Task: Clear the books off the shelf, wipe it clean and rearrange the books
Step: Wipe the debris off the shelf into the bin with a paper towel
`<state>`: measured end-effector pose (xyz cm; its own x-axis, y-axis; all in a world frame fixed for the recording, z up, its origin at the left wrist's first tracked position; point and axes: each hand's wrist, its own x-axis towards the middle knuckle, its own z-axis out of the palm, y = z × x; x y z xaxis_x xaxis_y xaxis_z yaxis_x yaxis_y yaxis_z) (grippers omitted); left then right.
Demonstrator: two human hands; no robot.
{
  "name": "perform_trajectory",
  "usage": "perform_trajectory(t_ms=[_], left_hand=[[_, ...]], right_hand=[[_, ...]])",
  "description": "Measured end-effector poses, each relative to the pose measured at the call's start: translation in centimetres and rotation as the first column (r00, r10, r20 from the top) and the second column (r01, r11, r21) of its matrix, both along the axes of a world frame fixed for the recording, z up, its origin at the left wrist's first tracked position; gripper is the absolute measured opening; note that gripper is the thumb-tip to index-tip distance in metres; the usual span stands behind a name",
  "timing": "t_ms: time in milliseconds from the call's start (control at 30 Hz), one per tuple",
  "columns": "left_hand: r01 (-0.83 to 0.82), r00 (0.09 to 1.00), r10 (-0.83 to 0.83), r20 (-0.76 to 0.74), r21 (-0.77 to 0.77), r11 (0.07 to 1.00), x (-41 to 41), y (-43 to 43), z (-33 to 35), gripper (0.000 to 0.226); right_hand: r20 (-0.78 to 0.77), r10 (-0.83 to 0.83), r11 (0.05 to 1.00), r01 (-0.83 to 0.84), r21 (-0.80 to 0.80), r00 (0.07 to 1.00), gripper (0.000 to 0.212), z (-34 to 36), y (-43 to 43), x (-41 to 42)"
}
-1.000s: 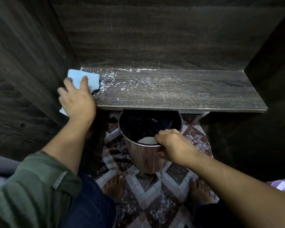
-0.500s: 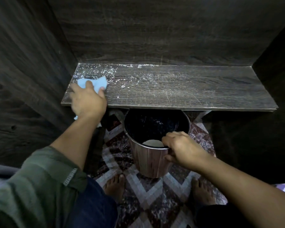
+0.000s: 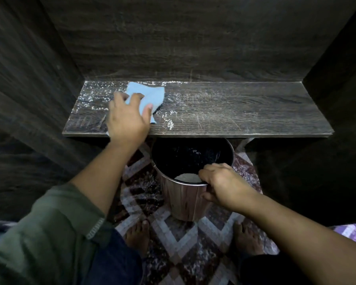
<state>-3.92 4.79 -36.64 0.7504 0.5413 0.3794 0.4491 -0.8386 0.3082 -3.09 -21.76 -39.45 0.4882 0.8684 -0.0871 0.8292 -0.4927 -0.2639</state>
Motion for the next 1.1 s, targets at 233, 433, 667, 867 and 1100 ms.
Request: perform_trajectory(t_ms=[233,433,667,867,1100], left_hand=[[0.211,0.967,-0.201,-0.155,0.053,0.976,0.2,-0.6,-1.9,0.053],[0.467,0.884,-0.467,0.027,0.030,0.884,0.4,-4.4,-2.1,0.041],[0.286,0.955,-0.282,0.091,-0.038,0.957,1.9,-1.5,-0.1,0.043],[0.239,0.945,-0.251,-0.208,-0.082,0.968,2.1,-2.3,-0.9,0.045],[0.614,0.771,-0.627,-0.112,-0.127,0.779,0.7,-4.4,-0.9,0.039]], right_hand=[[0.003,-0.018,0.999,0.018,-0.032,1.000,0.029,0.0,-0.9,0.4],[0.017,-0.027,0.998,0.028,-0.052,0.999,0.032,-0.1,-0.8,0.5],[0.030,-0.024,0.998,0.026,-0.063,0.999,0.034,-0.3,-1.1,0.4],[0.018,-0.035,0.998,0.036,-0.047,0.999,0.032,-0.4,-1.6,0.4],[0.008,-0.037,0.998,0.037,-0.054,0.999,0.032,-0.1,-2.7,0.5]])
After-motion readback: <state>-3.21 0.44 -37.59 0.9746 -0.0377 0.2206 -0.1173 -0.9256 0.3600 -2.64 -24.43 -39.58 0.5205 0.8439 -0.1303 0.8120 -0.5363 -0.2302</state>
